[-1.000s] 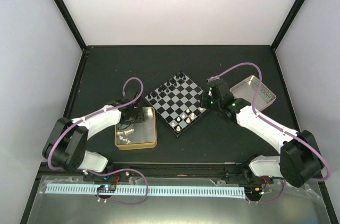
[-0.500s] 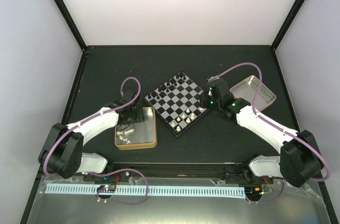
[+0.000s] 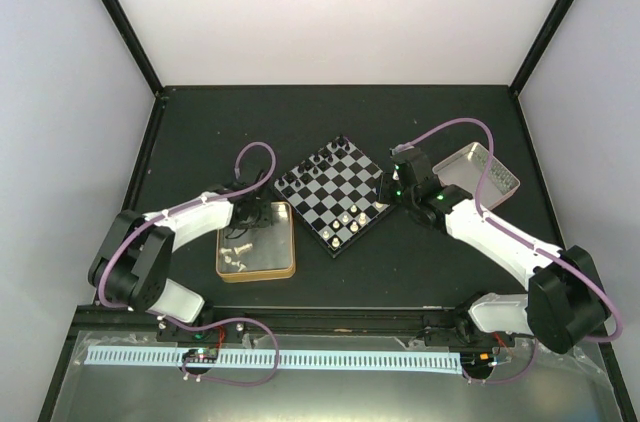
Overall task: Set up the chess pieces on the board
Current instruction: Pick up the chess piece from the storage box, then place the chess piece on the chessboard.
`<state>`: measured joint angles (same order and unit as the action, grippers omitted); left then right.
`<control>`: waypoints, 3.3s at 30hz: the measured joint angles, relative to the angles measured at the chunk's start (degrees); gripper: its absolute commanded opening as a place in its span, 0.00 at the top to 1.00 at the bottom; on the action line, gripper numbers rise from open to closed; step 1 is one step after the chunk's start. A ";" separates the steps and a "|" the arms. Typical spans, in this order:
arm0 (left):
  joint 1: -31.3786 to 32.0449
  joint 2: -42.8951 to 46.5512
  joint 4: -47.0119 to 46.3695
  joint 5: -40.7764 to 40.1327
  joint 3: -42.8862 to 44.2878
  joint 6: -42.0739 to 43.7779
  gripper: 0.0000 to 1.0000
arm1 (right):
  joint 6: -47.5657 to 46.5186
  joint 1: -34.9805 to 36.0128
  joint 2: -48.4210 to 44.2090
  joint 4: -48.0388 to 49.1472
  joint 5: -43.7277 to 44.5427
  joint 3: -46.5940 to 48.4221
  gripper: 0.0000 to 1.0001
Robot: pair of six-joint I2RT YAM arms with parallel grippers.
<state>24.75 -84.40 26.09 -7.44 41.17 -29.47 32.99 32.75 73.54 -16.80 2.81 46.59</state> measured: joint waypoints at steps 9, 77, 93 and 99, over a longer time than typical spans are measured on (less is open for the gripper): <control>0.02 0.92 -0.39 3.04 -0.94 0.37 0.73 | 0.31 0.00 -0.26 0.00 -0.02 0.00 0.70; 0.87 31.30 -12.74 41.29 -7.04 4.00 0.90 | 14.34 11.30 14.67 16.72 -42.93 10.82 0.85; 0.94 32.35 -13.46 42.53 -7.30 3.98 0.90 | 16.74 11.17 15.98 17.57 -43.43 11.50 0.79; 0.98 32.85 -13.70 42.97 -7.37 3.98 0.89 | 18.21 11.26 16.55 19.45 -44.04 11.74 0.93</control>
<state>25.74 -51.55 12.38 35.53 33.80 -25.50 51.20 44.01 90.08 2.66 -41.23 58.33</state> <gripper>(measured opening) 0.156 0.150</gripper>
